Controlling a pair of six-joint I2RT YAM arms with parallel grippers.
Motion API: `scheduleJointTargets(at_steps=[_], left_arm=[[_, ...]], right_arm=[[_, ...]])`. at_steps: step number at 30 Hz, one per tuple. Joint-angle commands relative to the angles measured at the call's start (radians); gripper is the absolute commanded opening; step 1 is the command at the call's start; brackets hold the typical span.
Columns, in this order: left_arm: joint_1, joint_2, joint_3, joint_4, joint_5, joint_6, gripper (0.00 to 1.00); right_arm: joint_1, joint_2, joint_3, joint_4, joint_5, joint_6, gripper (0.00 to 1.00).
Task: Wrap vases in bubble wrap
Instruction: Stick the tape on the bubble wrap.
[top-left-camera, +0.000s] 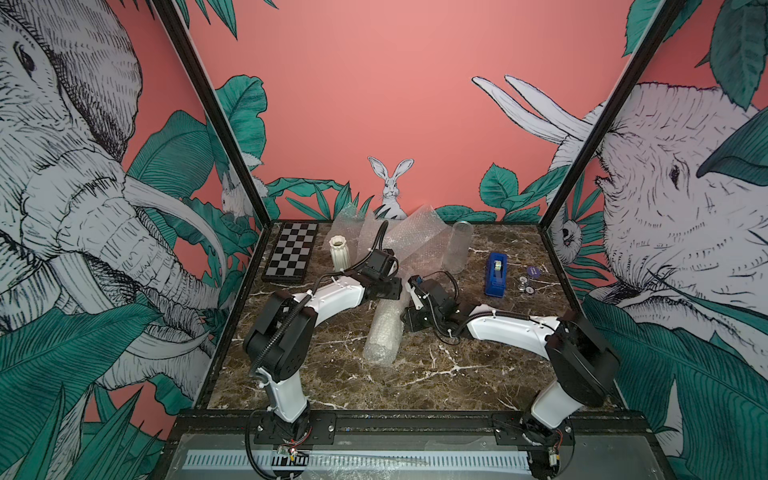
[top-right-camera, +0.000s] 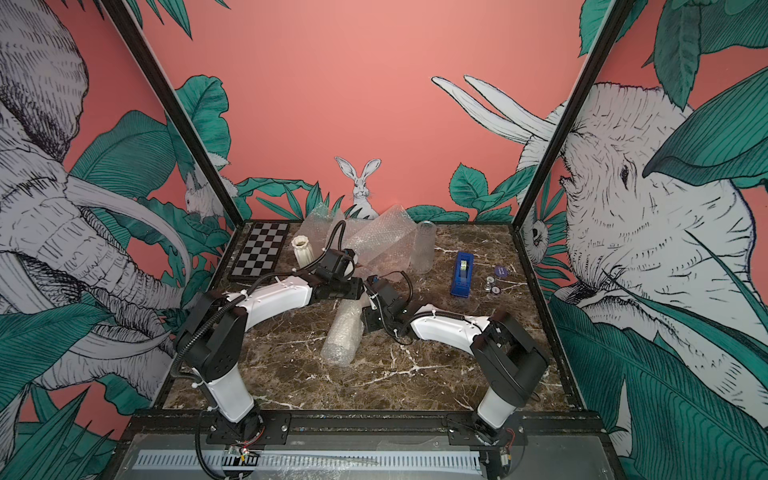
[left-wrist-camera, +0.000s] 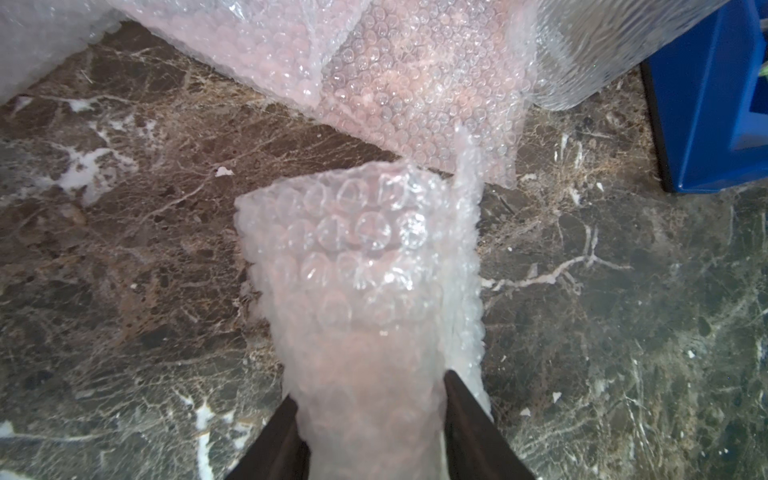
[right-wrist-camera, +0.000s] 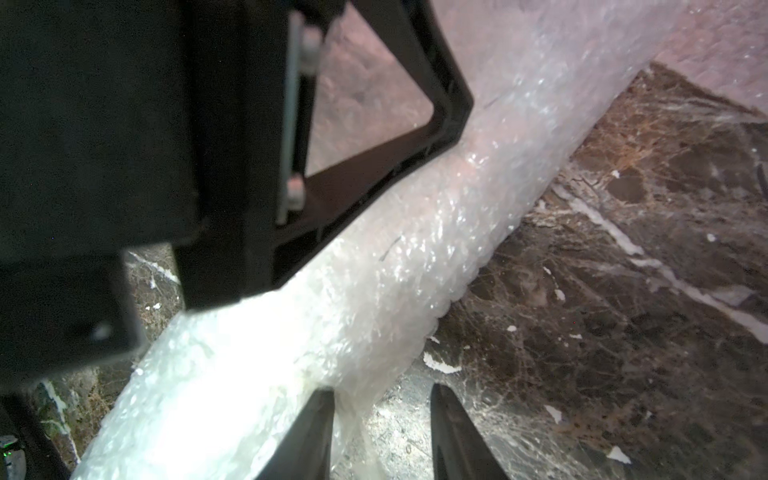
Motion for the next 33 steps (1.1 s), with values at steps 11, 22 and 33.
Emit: scheduleJointTargets(at_steps=[11, 22, 33], left_arm=[[-0.008, 0.005, -0.038, -0.124, 0.021, -0.012, 0.49], [-0.008, 0.005, -0.039, -0.123, 0.023, -0.015, 0.49], [-0.008, 0.008, -0.039, -0.126, 0.021, -0.016, 0.49]], right_arm=[[-0.011, -0.107, -0.038, 0.022, 0.026, 0.009, 0.55], [-0.01, 0.018, 0.028, -0.008, 0.043, -0.017, 0.41], [0.0, -0.031, -0.001, -0.063, 0.115, -0.031, 0.37]])
